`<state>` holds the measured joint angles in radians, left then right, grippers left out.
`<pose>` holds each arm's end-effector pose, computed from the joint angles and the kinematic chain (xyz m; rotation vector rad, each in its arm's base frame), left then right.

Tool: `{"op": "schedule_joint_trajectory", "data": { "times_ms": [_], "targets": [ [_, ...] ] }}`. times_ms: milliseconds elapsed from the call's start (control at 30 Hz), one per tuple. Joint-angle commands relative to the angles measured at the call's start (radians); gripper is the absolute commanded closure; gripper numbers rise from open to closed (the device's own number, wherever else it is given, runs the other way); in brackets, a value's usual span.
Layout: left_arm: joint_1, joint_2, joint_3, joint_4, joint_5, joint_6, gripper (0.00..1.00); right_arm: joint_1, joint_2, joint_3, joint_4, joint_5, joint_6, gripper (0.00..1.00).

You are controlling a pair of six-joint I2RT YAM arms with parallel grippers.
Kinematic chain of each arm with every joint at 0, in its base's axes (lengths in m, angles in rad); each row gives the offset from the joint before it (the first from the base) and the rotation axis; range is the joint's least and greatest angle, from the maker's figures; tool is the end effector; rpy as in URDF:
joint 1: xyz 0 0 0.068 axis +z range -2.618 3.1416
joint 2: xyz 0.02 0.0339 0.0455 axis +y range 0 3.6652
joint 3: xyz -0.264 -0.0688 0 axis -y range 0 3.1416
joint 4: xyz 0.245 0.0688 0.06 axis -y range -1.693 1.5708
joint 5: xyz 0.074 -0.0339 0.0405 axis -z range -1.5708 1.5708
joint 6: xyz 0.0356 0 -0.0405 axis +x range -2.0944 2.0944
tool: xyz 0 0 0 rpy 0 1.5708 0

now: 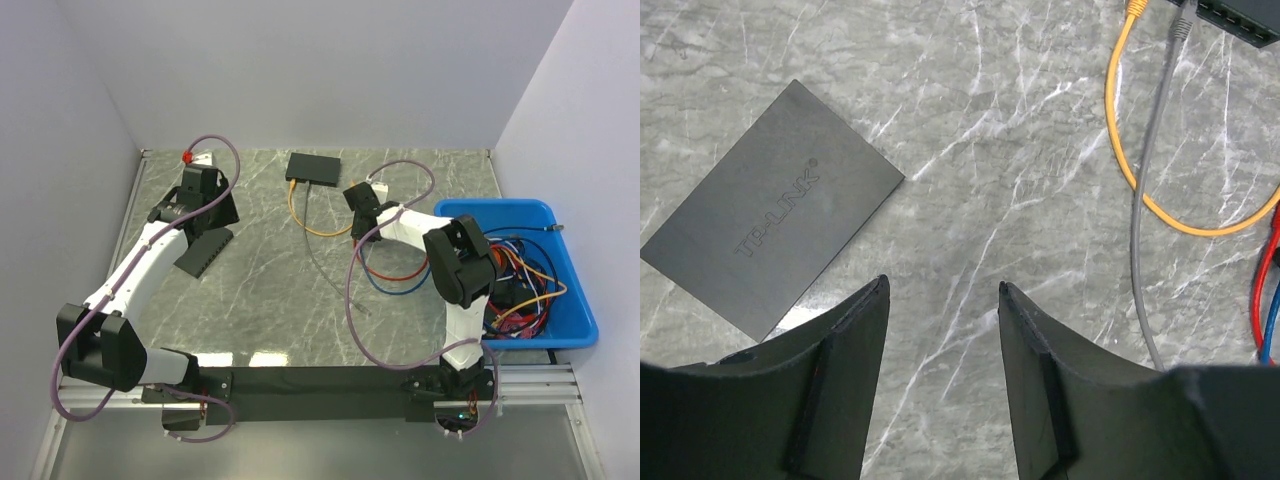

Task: Insert the plug into the switch port

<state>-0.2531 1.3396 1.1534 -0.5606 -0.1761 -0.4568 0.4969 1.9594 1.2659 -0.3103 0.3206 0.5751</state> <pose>0.2837 -0.0669 0.3100 -0.3231 2.2859 -0.1594 0.3611 0.1831 0.1564 0.2151 2.4899 0.0244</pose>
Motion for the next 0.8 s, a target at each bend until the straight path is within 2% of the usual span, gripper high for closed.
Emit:
{"op": "schedule_joint_trajectory", "data": {
  "times_ms": [0,167,300,433,533,567,700,767],
  "targets": [
    [-0.005,-0.007,0.008,0.021,0.013,0.013,0.47,-0.003,0.013,0.030,-0.023,0.055,0.003,0.78],
    [0.000,0.013,0.017,-0.013,-0.124,-0.025,0.47,-0.003,-0.033,0.012,-0.036,0.072,0.005,1.00],
    [0.012,0.049,0.031,-0.030,-0.088,-0.031,0.48,-0.001,-0.141,-0.014,-0.070,0.104,-0.007,1.00],
    [0.015,0.023,0.025,-0.006,-0.053,-0.020,0.48,0.021,-0.321,-0.046,-0.084,0.089,-0.061,1.00],
    [0.014,-0.028,-0.006,0.046,0.037,-0.008,0.49,0.070,-0.420,-0.059,-0.061,-0.046,-0.141,1.00],
    [0.015,-0.043,-0.015,0.065,0.062,0.000,0.50,0.081,-0.444,-0.060,-0.043,-0.178,-0.156,1.00],
    [0.012,-0.100,-0.040,0.120,0.168,0.004,0.55,0.155,-0.550,-0.103,0.071,-0.496,-0.224,1.00],
    [0.014,-0.109,-0.044,0.142,0.226,0.006,0.57,0.190,-0.594,-0.129,0.153,-0.576,-0.256,1.00]
  ]
}}
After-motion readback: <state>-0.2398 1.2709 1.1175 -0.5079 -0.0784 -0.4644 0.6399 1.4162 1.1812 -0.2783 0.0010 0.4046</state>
